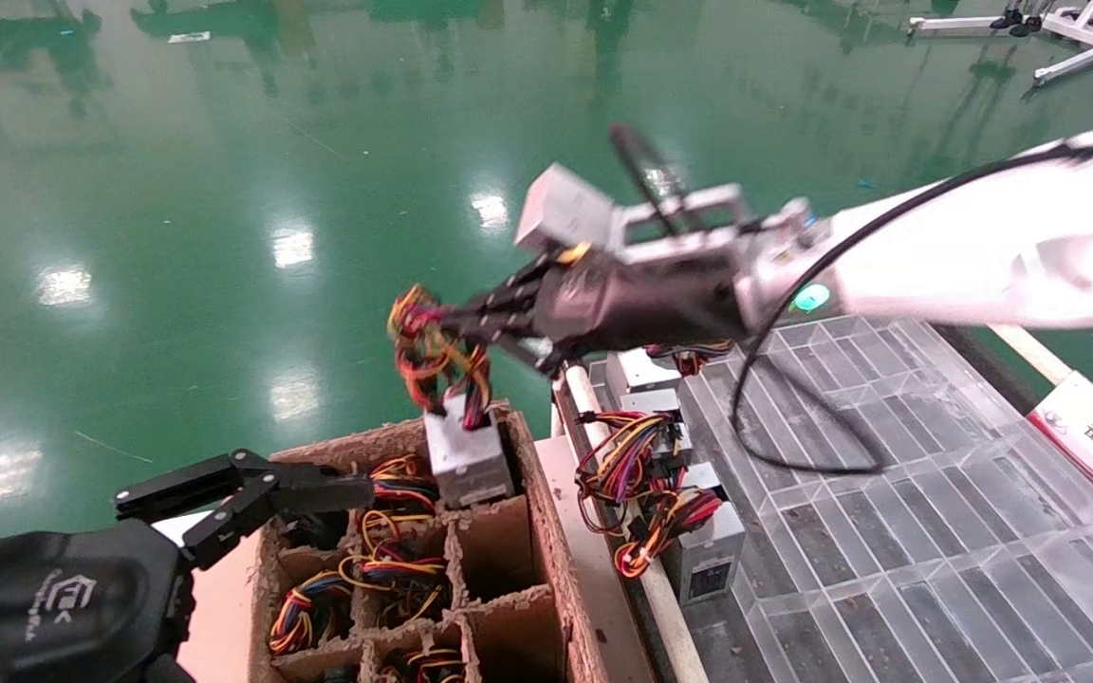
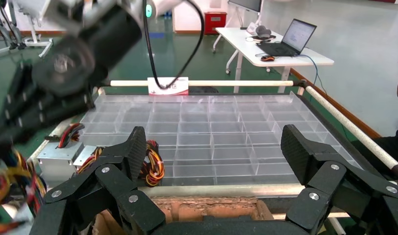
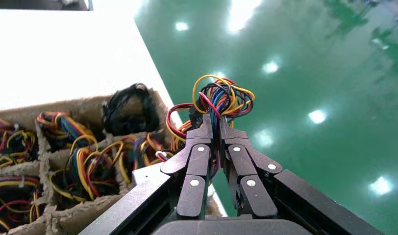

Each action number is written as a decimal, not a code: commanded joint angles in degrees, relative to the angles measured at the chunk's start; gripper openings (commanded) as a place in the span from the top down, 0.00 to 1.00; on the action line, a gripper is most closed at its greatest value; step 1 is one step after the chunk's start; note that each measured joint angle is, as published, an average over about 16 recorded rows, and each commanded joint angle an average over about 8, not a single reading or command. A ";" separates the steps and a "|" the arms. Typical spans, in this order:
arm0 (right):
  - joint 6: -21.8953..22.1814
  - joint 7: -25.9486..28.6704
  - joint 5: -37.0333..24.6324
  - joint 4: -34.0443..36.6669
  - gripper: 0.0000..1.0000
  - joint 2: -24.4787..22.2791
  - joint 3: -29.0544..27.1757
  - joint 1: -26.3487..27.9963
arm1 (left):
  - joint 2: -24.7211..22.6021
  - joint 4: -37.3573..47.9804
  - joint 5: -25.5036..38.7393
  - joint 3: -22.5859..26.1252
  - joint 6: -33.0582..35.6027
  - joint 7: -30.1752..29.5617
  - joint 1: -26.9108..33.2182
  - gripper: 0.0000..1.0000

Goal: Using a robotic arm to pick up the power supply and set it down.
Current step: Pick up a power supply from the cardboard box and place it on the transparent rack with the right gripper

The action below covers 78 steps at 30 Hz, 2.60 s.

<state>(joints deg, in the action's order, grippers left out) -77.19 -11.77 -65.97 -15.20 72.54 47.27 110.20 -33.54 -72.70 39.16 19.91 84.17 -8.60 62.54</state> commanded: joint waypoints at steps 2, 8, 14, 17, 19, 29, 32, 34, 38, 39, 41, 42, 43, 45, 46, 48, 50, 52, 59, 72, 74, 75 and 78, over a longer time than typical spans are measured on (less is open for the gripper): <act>-1.79 -0.39 1.67 -0.04 1.00 -1.56 -1.19 1.48 | 0.00 0.00 0.00 0.00 0.00 0.00 0.00 0.00; -5.70 0.92 4.41 -1.95 1.00 -6.23 -3.20 4.68 | 0.00 0.00 -0.01 0.01 0.00 0.00 0.00 0.00; -7.94 3.34 5.02 -5.81 1.00 -11.94 -4.01 7.91 | 0.00 0.00 -0.01 0.01 -0.01 0.01 0.00 0.00; -8.65 5.05 4.80 -8.25 1.00 -14.98 -4.09 9.03 | 0.01 0.00 -0.01 0.02 -0.01 0.01 0.00 0.00; -8.87 6.28 4.50 -10.00 1.00 -16.97 -4.06 9.55 | 0.01 0.00 -0.01 0.02 -0.01 0.01 0.00 0.00; -9.24 13.57 2.50 -20.30 1.00 -27.68 -3.46 9.51 | 0.01 0.00 -0.02 0.03 -0.01 0.01 0.01 0.00; -9.50 15.90 2.31 -23.37 1.00 -30.88 -3.34 8.64 | 0.01 0.00 -0.02 0.03 -0.01 0.01 0.01 0.00; -9.73 17.37 2.26 -25.21 1.00 -32.82 -3.26 8.01 | 0.01 0.00 -0.02 0.03 -0.01 0.01 0.01 0.00; -10.42 19.83 2.21 -28.20 1.00 -36.27 -3.06 7.01 | 0.01 0.00 -0.02 0.03 -0.01 0.02 0.01 0.00; -10.64 20.33 2.20 -28.78 1.00 -37.07 -3.00 6.82 | 0.01 0.00 -0.02 0.03 -0.01 0.02 0.01 0.00; -11.18 21.26 2.19 -29.83 1.00 -38.58 -2.86 6.53 | 0.01 0.00 -0.02 0.04 -0.01 0.02 0.01 0.00; -11.47 21.67 2.16 -30.27 1.00 -39.26 -2.76 6.44 | 0.01 0.00 -0.02 0.04 -0.01 0.02 0.01 0.00; -11.78 22.08 2.13 -30.69 1.00 -39.91 -2.62 6.38 | 0.01 0.00 -0.03 0.04 -0.02 0.02 0.01 0.00; -12.39 22.89 2.10 -31.43 1.00 -41.03 -2.21 6.31 | 0.02 0.00 -0.03 0.04 -0.02 0.02 0.01 0.00; -12.69 23.32 2.14 -31.79 1.00 -41.53 -1.90 6.26 | 0.02 0.00 -0.03 0.04 -0.02 0.02 0.01 0.00; -13.22 24.17 2.36 -32.47 1.00 -42.41 -1.08 6.07 | 0.02 0.00 -0.03 0.04 -0.02 0.02 0.01 0.00; -13.58 24.98 2.90 -33.17 1.00 -43.24 -0.02 5.77 | 0.02 0.00 -0.03 0.04 -0.02 0.02 0.01 0.00; -13.82 25.72 3.65 -33.89 1.00 -43.98 1.25 5.35 | 0.02 0.00 -0.03 0.05 -0.02 0.02 0.01 0.00; -13.88 27.08 7.17 -35.68 1.00 -45.52 6.01 4.06 | 0.02 0.00 -0.03 0.05 -0.02 0.03 0.01 0.00; -13.69 24.59 11.82 -31.50 1.00 -40.63 13.92 1.55 | 0.02 0.00 -0.04 0.06 -0.02 0.03 0.02 0.00; -13.70 23.99 12.27 -30.33 1.00 -39.48 15.02 1.37 | 0.02 0.00 -0.04 0.06 -0.03 0.03 0.02 0.00; -13.70 23.69 12.48 -29.74 1.00 -38.92 15.56 1.29 | 0.03 0.00 -0.04 0.07 -0.03 0.03 0.02 0.00; -13.72 22.76 13.09 -27.99 1.00 -37.28 17.18 1.06 | 0.03 0.00 -0.05 0.07 -0.03 0.03 0.02 0.00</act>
<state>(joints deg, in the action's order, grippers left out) -90.90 10.97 -52.89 -43.28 35.14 64.37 111.32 -33.51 -72.70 39.11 19.98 84.15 -8.57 62.56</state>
